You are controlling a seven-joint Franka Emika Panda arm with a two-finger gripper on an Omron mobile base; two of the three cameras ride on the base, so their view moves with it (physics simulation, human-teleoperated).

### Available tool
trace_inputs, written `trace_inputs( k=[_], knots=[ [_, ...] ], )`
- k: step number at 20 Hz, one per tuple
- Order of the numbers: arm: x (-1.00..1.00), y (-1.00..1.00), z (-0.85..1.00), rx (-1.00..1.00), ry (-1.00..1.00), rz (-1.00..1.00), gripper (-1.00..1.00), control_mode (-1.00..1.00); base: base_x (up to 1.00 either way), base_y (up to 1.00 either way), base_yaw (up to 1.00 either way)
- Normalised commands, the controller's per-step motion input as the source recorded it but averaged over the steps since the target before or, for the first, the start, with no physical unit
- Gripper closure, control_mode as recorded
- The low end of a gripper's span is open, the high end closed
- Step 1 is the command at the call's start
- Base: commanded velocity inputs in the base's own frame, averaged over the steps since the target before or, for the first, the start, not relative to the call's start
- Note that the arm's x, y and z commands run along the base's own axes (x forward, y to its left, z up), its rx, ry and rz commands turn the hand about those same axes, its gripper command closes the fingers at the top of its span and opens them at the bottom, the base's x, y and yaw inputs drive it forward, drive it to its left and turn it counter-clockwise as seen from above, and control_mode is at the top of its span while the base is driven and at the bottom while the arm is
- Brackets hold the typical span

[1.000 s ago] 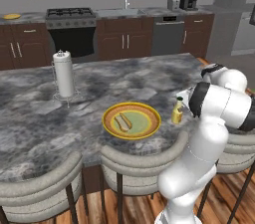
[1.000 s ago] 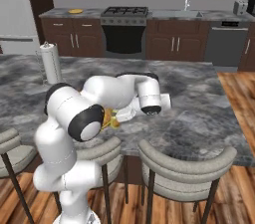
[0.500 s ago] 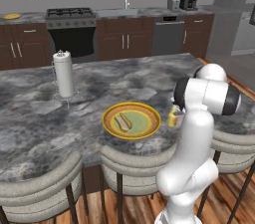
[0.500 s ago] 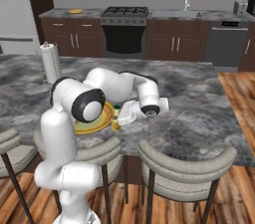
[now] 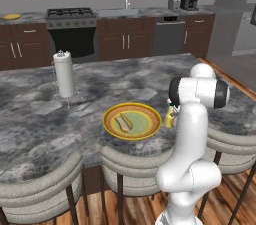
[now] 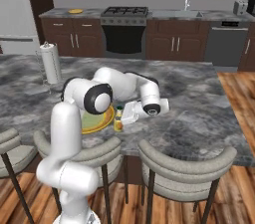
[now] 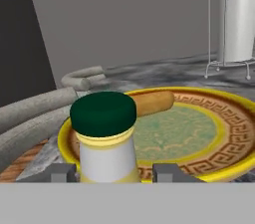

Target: Move the hot dog bun to the plate on the dining table and place the condiment next to that plate. Then navigate to the fridge and take the sausage and place it on the plate as well.

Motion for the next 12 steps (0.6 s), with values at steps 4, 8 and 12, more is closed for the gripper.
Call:
trace_inputs(
  k=[4, 8, 12],
  knots=[
    [0.30, 0.09, -0.31, 0.00, 0.00, 0.01, 1.00, -1.00, 0.00, 0.00, 0.00],
    [0.21, 0.12, -0.32, 0.00, 0.00, 0.00, 1.00, -1.00, 0.00, 0.00, 0.00],
    [-0.04, 0.10, -0.41, -0.01, 0.00, 0.00, -1.00, -1.00, 0.00, 0.00, 0.00]
  ],
)
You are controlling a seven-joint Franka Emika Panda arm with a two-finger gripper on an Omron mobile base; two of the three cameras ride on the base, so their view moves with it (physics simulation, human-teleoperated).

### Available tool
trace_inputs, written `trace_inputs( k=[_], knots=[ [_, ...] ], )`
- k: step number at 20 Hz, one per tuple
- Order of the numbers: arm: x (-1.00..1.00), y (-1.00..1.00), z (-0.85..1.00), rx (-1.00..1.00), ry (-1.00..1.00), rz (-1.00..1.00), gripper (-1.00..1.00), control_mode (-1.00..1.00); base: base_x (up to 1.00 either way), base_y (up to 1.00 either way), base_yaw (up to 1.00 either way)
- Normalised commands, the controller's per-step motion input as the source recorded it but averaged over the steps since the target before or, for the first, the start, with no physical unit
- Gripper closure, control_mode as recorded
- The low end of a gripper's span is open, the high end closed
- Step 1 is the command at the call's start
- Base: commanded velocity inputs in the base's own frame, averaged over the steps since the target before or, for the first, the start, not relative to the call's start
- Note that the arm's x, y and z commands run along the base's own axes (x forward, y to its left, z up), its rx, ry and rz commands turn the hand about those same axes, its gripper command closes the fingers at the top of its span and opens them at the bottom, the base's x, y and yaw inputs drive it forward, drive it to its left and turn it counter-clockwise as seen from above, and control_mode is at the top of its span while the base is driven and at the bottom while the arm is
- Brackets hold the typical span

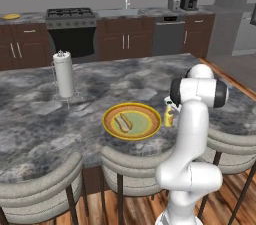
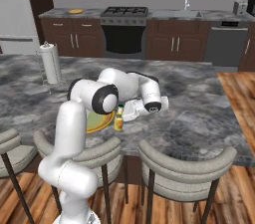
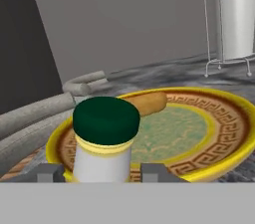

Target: Move the hot dog bun to the plate on the dining table and place the condiment next to that plate. Then navigate to the fridge and take the sausage and place it on the plate as well.

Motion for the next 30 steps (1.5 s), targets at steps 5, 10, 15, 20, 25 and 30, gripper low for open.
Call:
trace_inputs(
  k=[5, 10, 15, 20, 25, 30],
  knots=[
    [-0.28, 0.01, -0.30, 0.00, -0.01, 0.00, -1.00, -1.00, 0.00, 0.00, 0.00],
    [-0.17, 0.01, -0.02, 0.00, -0.07, 0.00, -1.00, -1.00, 0.00, 0.00, 0.00],
    [-0.06, 0.11, 0.00, 0.00, -0.11, 0.00, -1.00, -1.00, 0.00, 0.00, 0.00],
    [-0.06, 0.06, 0.11, 0.00, -0.13, 0.00, -1.00, -1.00, 0.00, 0.00, 0.00],
    [0.00, -0.01, 0.35, 0.00, -0.09, 0.00, -1.00, -1.00, 0.00, 0.00, 0.00],
    [-0.13, 0.00, 0.68, 0.00, -0.11, 0.00, -1.00, -1.00, 0.00, 0.00, 0.00]
  ],
)
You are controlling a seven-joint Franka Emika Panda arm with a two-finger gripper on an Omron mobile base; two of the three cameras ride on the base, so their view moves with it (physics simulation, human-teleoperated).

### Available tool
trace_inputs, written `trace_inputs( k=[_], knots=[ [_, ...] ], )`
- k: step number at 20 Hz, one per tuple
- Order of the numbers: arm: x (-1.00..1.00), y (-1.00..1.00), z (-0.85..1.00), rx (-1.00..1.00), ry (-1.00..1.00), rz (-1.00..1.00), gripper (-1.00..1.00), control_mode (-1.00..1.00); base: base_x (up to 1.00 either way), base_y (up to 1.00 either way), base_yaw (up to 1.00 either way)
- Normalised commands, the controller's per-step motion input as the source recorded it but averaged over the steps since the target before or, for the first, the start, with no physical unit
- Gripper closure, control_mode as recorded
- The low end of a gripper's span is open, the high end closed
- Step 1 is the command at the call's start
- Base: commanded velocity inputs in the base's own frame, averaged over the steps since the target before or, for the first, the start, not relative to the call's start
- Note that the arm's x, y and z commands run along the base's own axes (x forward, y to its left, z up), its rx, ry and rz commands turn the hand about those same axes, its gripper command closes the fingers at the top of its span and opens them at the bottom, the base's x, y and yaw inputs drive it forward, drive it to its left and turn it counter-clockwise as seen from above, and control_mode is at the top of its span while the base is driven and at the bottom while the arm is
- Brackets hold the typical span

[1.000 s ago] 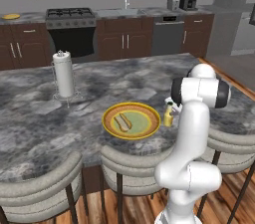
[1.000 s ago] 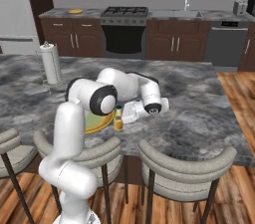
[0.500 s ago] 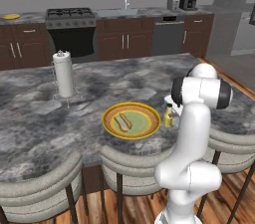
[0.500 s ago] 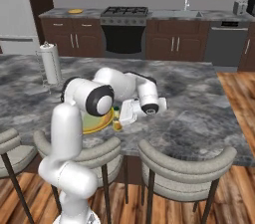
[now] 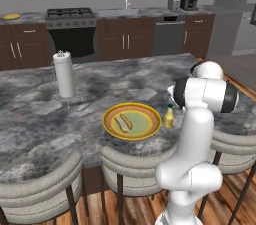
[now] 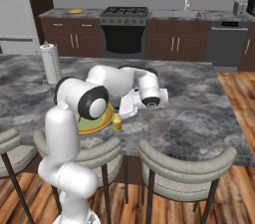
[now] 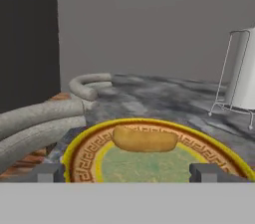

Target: Move the hot dog bun to the plate on the dining table and place the condiment next to that plate. Then navigate to the fridge and take the sausage and place it on the plate as well.

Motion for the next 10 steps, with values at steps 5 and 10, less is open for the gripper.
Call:
trace_inputs(
  k=[5, 10],
  knots=[
    [-0.39, 0.00, 0.98, 0.00, -0.10, 0.00, -1.00, -1.00, 0.00, 0.00, 0.00],
    [-0.53, 0.02, 1.00, 0.00, -0.13, 0.00, -1.00, -1.00, 0.00, 0.00, 0.00]
  ],
)
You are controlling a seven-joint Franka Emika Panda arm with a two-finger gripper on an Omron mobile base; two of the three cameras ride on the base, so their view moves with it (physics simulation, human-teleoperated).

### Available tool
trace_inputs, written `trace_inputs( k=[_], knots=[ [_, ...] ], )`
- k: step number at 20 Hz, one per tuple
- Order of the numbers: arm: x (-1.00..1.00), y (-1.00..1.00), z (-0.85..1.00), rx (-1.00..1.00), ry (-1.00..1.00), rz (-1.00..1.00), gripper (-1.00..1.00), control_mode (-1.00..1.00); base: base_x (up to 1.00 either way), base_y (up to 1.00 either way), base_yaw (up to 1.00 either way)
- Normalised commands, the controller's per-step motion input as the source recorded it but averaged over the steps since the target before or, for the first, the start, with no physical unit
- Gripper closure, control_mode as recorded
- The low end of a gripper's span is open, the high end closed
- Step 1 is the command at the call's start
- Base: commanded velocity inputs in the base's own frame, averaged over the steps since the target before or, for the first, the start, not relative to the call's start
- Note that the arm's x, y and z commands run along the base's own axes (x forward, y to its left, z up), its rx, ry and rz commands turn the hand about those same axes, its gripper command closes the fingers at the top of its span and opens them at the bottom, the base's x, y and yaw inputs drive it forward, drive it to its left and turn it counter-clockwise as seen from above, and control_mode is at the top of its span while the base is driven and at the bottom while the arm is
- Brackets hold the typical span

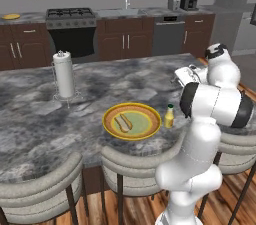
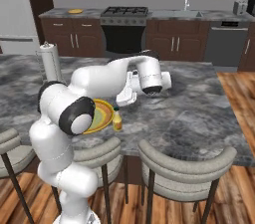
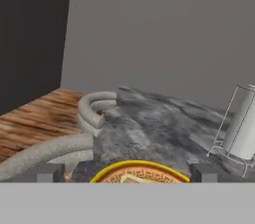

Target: Move the hot dog bun to the plate on the dining table and place the condiment next to that plate. Then navigate to the fridge and take the sausage and place it on the plate as well.

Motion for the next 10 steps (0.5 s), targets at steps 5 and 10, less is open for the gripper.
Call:
trace_inputs(
  k=[5, 10],
  knots=[
    [-0.77, 0.34, 0.90, -0.12, -0.12, -0.11, -1.00, -1.00, 0.00, 0.00, 0.00],
    [-0.71, 0.45, 0.32, -0.12, 0.03, -0.51, -1.00, -1.00, 0.00, 0.00, 0.00]
  ],
)
